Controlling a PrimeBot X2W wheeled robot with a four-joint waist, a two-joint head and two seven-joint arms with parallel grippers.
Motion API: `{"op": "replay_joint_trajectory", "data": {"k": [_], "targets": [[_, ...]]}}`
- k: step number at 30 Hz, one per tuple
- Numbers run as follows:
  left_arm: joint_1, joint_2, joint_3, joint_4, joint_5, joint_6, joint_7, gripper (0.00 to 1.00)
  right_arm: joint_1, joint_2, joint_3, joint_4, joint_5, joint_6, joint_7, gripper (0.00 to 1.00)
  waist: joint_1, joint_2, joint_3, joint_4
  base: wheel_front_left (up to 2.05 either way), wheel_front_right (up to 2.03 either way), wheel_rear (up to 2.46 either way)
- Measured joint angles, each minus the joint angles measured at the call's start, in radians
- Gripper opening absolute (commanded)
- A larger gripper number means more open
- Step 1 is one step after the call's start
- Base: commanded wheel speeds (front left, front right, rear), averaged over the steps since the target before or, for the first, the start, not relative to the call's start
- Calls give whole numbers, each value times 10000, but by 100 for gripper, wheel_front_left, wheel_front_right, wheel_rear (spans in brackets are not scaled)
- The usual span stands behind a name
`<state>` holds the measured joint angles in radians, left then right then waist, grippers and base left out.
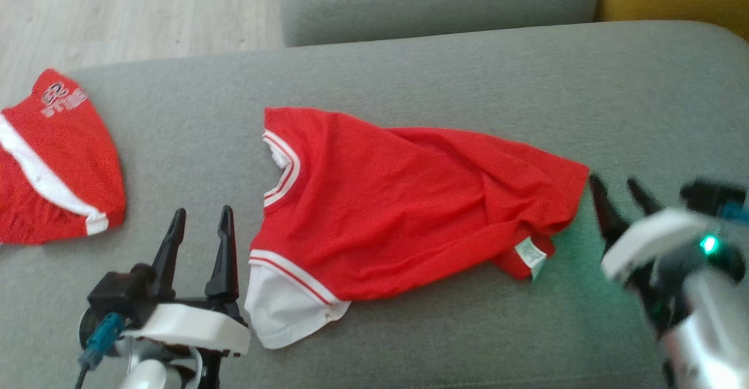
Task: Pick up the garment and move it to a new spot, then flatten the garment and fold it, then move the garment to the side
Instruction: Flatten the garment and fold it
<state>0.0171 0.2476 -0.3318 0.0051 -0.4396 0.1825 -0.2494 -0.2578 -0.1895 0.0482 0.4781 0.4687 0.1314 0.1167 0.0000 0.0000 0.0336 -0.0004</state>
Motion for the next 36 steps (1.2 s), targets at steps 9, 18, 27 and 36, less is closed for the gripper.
{"op": "replay_joint_trajectory", "data": {"k": [9, 18, 27, 36], "targets": [[-454, -351, 111, 384, 245, -431, -2, 100, -2541, -426, -1195, 3227, -328, 0, 2769, 100, 0, 0, 531, 774, 0, 0, 0], [-740, -548, 226, 757, 343, -700, -2, 100, -3653, -420, -2098, 5032, -679, 0, 3590, 100, 0, 0, 1122, 1416, 0, 0, 0], [-873, -750, 337, 968, 487, -963, -2, 100, -3897, -479, -2006, 5402, -652, 0, 3266, 0, 0, 0, 1235, 1624, 0, 0, 0], [-1063, -1095, 393, 986, 686, -1225, -2, 100, -4718, -1141, -1689, 4928, -627, 0, 2382, 0, 1, 0, 1608, 2012, 0, 0, 0]]}}
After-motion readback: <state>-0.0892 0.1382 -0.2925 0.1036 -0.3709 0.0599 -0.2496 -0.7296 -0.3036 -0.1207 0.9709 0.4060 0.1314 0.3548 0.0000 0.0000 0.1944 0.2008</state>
